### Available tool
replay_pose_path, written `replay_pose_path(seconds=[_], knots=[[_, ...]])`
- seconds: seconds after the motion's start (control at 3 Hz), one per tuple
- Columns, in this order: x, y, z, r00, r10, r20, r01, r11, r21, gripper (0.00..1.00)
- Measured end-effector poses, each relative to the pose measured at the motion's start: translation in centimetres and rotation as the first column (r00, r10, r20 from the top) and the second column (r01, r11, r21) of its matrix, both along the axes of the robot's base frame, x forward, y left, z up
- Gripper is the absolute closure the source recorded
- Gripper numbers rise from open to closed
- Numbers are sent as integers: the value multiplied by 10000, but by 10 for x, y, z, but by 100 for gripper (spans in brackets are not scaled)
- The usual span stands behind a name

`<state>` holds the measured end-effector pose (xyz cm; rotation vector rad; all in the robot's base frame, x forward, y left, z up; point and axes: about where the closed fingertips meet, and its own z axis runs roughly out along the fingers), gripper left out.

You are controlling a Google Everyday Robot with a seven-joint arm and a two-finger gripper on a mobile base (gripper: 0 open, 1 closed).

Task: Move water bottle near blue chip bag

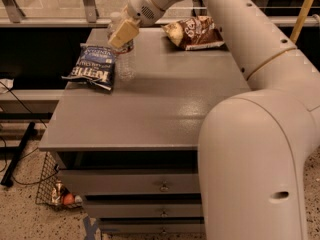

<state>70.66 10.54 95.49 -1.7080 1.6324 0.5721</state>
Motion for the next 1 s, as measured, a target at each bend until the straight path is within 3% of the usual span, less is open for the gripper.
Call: replay_pose_path(seconds=[0.67,1.0], knots=[[3,4,-10,9997,-51,-229,57,9997,240,100],[3,4,-9,9997,-48,-232,54,9997,239,82]])
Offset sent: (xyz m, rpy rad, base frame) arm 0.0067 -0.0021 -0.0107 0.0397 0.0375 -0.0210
